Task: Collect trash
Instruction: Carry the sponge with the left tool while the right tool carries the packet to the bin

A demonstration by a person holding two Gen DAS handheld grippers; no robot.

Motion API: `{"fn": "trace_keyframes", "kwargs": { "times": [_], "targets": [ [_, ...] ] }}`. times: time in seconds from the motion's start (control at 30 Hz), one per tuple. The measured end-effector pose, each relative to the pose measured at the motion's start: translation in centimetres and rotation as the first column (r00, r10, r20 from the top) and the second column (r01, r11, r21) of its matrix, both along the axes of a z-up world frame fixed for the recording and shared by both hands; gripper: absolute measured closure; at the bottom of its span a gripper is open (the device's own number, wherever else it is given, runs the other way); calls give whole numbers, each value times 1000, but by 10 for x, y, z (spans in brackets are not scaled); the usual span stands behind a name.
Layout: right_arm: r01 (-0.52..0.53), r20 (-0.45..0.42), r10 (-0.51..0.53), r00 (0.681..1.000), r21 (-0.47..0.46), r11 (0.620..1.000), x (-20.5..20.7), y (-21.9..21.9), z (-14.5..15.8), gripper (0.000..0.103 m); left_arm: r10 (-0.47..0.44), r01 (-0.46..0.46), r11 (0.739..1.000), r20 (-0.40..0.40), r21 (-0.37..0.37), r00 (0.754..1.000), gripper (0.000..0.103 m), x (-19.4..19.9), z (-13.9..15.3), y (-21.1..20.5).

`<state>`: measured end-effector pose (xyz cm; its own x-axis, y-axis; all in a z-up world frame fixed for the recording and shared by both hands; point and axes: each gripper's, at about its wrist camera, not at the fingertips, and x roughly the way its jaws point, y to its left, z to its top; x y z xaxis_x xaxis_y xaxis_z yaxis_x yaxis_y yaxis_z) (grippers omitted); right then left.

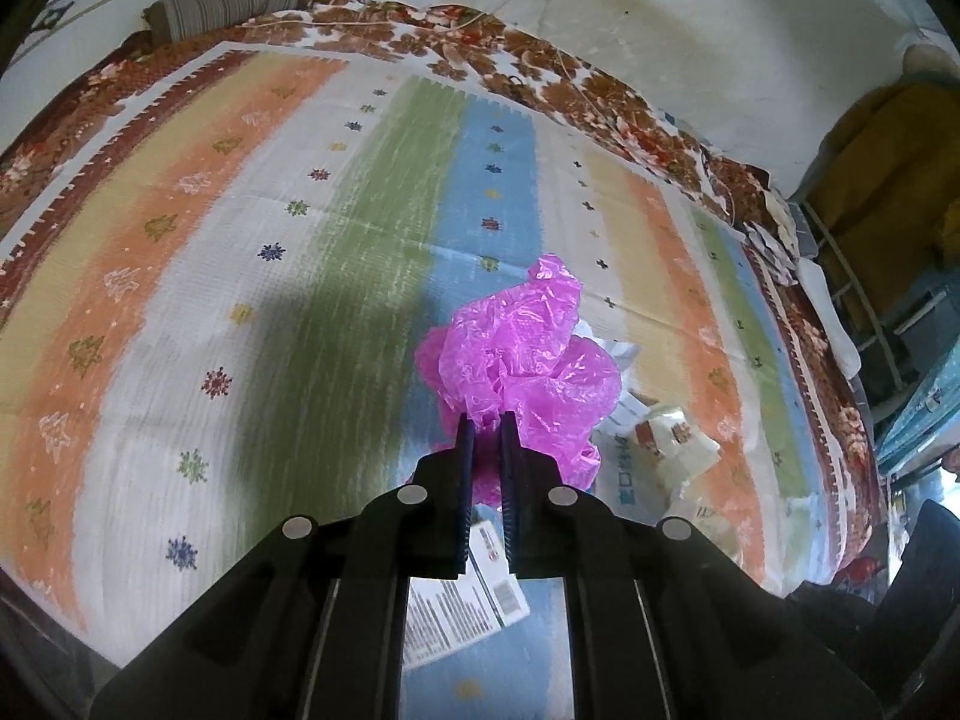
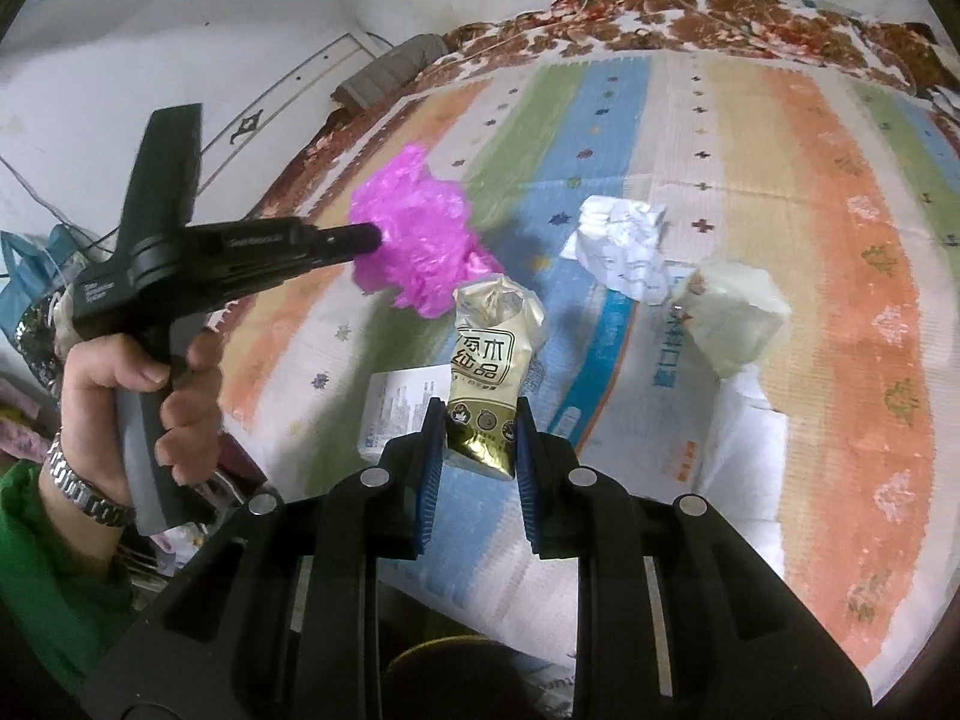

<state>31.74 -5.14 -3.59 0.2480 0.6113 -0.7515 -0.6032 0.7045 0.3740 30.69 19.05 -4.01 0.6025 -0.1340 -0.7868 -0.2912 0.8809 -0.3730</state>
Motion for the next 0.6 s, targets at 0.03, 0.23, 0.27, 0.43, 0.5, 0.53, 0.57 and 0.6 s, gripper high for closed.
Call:
{"fn": "trace_keyframes", "kwargs": {
  "times": [0.03, 0.23, 0.27, 0.43, 0.5, 0.53, 0.57, 0.6],
  "targets": [
    [8, 6, -8, 1000, -10, 1000, -1, -3, 1, 82, -5, 5, 1000, 3, 3, 1000, 96, -3, 3, -3],
    [25, 40, -24, 999, -31, 999, -13, -17, 11, 82, -20, 20, 1000, -4, 13, 1000, 96, -19, 11, -18],
    [26, 54, -24, 998, -38, 999, -16, -19, 14, 82, -26, 26, 1000, -3, 15, 1000, 96, -22, 13, -21],
    [30, 79, -27, 997, -38, 999, -27, -29, 25, 82, -42, 43, 999, -15, 26, 999, 96, -34, 20, -35],
    [34, 89, -30, 996, -50, 998, -33, -33, 28, 82, -54, 54, 998, -18, 20, 998, 96, -40, 21, -41],
    [35, 97, -30, 995, -57, 998, -36, -35, 30, 82, -59, 60, 998, -17, 21, 998, 96, -42, 22, -43],
    [36, 100, -30, 995, -60, 998, -38, -36, 31, 82, -64, 65, 998, -16, 21, 998, 96, -45, 24, -45],
    [38, 105, -31, 994, -64, 997, -41, -39, 32, 82, -66, 66, 998, -16, 18, 998, 96, -47, 25, -47]
  ]
}}
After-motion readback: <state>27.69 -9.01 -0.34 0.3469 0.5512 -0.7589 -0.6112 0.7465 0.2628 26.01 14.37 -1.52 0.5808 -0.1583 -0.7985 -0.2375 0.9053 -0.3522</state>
